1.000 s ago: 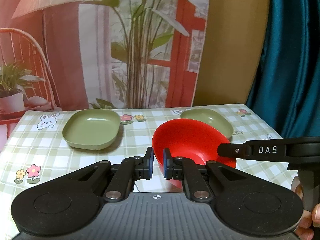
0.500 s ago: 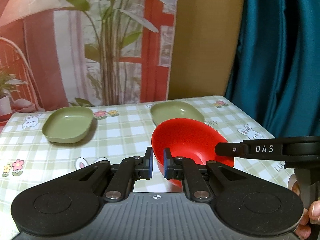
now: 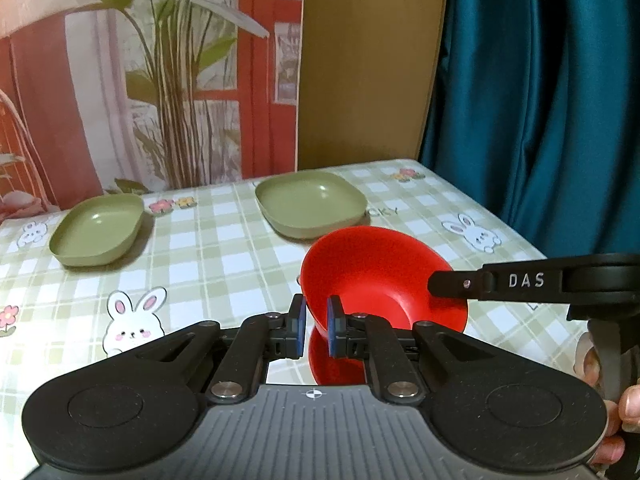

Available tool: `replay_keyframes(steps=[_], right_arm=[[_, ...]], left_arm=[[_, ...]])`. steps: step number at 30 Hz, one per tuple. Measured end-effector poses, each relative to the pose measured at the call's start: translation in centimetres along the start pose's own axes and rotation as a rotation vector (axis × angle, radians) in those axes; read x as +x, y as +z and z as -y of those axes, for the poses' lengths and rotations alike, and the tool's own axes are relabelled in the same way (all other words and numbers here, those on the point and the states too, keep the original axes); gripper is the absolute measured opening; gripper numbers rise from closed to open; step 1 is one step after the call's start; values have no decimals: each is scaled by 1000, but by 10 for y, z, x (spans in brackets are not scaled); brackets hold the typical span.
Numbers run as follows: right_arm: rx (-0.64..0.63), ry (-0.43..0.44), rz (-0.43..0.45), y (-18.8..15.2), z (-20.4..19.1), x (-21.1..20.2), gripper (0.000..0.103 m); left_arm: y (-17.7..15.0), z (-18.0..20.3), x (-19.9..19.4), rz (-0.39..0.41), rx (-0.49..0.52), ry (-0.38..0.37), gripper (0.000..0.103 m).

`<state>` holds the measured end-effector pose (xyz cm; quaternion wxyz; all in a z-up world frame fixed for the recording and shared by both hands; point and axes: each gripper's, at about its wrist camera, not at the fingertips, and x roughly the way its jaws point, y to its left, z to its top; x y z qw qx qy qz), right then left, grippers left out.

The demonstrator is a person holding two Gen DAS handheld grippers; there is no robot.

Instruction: Organize plates and bowls

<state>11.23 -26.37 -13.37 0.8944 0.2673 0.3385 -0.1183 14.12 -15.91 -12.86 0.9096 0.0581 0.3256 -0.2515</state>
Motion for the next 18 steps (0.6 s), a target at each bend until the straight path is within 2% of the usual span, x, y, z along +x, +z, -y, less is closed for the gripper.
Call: replay_keyframes(steps=[18], right_arm=[[-7, -17, -32, -9, 9, 8, 11]], left_arm=[[-14, 4, 14, -79, 4, -8, 12]])
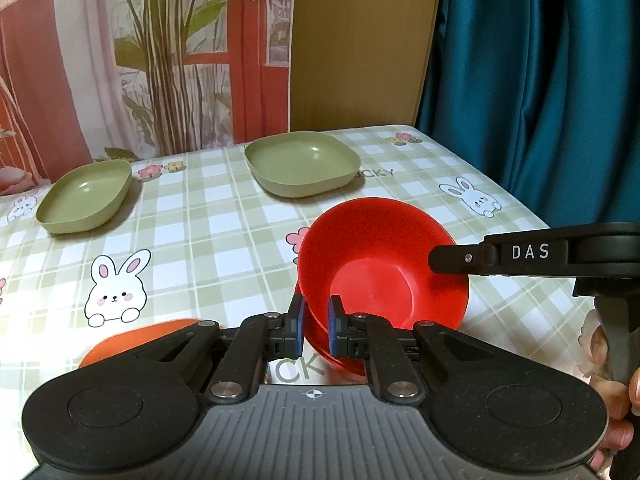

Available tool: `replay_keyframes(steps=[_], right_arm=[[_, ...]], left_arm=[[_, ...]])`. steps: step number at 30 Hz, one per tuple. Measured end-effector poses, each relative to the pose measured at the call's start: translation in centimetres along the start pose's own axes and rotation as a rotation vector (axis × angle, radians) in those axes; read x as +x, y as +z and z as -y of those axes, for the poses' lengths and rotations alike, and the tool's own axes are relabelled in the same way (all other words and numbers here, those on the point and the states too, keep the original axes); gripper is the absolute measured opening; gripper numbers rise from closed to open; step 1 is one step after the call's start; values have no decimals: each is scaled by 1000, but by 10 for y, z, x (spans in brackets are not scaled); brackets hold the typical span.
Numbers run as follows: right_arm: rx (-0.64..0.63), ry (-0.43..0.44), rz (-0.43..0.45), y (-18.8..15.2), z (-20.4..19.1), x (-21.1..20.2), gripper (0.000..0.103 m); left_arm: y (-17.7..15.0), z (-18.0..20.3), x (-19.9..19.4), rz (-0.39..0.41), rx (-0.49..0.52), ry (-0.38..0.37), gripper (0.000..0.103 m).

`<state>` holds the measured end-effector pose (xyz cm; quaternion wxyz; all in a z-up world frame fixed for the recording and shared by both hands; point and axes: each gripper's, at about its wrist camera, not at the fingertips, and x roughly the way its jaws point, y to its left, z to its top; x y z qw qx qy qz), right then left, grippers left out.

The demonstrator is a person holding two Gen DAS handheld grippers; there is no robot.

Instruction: Organize plates and bowls

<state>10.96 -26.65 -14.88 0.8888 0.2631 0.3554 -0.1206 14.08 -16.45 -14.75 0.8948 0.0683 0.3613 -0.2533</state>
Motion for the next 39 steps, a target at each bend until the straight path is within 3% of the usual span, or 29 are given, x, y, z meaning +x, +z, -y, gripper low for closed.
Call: replay_keyframes(steps=[39], right_arm=[[-20, -13, 0, 0, -1, -2, 18]], left_arm=[[2, -5, -3, 8, -59, -7, 12]])
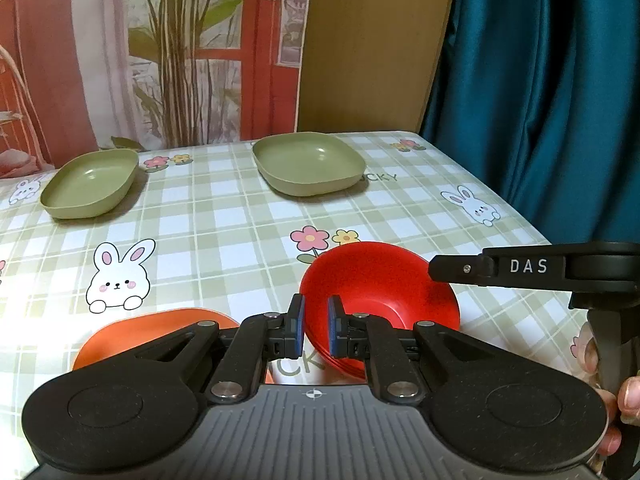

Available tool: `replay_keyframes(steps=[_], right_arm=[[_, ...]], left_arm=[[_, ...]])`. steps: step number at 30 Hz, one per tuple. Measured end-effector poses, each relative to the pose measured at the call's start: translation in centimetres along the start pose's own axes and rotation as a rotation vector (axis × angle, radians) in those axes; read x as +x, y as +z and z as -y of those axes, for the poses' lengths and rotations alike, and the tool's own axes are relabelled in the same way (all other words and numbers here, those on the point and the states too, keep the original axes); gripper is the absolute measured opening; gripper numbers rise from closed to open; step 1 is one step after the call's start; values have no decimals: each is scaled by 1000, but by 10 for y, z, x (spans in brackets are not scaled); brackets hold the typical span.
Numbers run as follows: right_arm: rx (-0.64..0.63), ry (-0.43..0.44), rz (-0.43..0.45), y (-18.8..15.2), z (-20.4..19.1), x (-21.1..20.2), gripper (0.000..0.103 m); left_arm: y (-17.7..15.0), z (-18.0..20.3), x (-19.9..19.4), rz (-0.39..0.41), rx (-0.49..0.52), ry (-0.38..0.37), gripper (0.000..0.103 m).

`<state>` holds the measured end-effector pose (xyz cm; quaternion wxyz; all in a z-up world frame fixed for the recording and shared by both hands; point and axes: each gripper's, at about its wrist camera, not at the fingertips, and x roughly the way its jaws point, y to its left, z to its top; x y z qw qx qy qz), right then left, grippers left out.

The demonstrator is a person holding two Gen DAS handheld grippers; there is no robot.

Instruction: Organize plates and bowls

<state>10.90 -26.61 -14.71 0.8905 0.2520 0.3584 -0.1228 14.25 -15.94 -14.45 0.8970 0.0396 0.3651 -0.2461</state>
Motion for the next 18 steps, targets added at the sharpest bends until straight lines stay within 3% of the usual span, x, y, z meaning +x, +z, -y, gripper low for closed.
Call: replay_keyframes(steps=[18], right_arm=[[-53, -2, 66, 8, -11, -11, 18]], left_arm=[[16, -46, -29, 84, -106, 83, 12]])
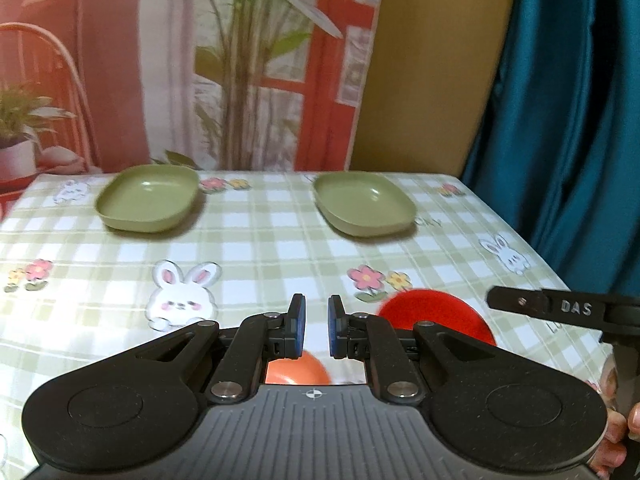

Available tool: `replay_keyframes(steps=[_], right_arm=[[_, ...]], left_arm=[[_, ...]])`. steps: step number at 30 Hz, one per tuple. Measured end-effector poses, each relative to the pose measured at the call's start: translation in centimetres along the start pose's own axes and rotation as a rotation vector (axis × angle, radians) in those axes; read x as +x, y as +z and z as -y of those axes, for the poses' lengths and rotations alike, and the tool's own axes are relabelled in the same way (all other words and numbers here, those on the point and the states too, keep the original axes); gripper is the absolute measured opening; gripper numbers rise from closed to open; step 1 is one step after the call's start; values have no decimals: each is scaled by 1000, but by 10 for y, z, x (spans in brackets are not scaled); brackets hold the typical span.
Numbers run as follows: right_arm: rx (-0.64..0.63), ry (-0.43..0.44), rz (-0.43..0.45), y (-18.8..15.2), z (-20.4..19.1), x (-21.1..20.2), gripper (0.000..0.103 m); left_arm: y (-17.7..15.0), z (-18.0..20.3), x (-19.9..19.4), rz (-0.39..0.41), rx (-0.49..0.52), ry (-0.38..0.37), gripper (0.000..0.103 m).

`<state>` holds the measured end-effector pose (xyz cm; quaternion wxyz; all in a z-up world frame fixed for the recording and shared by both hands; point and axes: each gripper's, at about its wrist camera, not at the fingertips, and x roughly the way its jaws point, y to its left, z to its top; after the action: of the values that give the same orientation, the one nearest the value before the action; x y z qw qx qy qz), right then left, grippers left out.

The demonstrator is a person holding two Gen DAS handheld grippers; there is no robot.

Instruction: Organize plates and bowls

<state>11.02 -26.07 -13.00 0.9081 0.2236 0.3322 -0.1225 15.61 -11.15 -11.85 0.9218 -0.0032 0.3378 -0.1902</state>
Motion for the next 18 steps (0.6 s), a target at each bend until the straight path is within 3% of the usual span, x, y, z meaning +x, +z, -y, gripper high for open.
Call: replay_keyframes(steps=[10, 18], right_arm=[[-30, 37, 18, 7, -31, 2, 18], [-68, 74, 2, 15, -81, 11, 18]], left_arm=[[23, -65, -36, 72, -28, 128, 12], [37, -124, -68, 120, -66, 233, 12]])
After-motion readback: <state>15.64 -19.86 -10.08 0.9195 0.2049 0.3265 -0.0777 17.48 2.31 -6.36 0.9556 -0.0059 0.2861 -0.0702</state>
